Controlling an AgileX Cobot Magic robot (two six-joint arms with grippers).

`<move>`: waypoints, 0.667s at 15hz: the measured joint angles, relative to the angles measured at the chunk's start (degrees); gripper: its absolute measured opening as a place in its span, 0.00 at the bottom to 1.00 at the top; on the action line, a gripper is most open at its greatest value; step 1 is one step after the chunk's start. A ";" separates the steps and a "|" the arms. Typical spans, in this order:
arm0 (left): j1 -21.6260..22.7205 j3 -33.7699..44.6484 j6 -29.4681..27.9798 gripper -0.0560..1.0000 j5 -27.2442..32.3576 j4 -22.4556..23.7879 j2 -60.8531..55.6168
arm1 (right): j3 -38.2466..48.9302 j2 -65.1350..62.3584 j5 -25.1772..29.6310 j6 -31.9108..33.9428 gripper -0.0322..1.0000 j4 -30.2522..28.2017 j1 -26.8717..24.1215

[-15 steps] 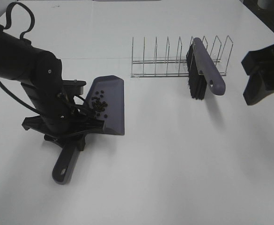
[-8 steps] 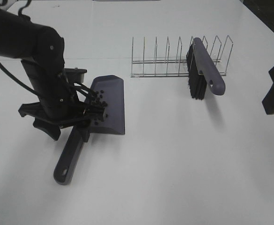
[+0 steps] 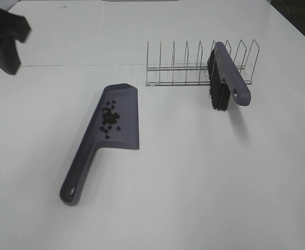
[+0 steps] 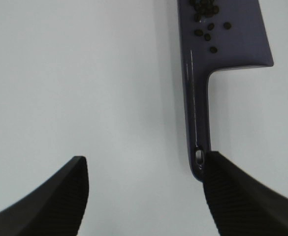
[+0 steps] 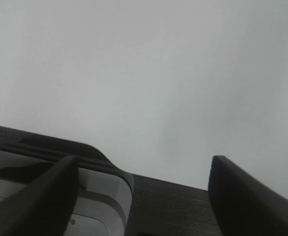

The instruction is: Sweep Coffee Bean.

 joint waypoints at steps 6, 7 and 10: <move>0.00 19.60 0.00 0.65 2.01 -0.06 -31.23 | 10.49 -18.11 0.40 -3.78 0.66 0.00 0.00; 0.00 23.49 0.06 0.65 1.89 -0.06 -36.67 | 10.83 -21.94 0.00 -4.18 0.66 0.06 0.00; 0.00 32.60 0.40 0.65 1.95 -1.95 -51.68 | 11.00 -31.80 -0.69 -7.22 0.66 0.69 0.00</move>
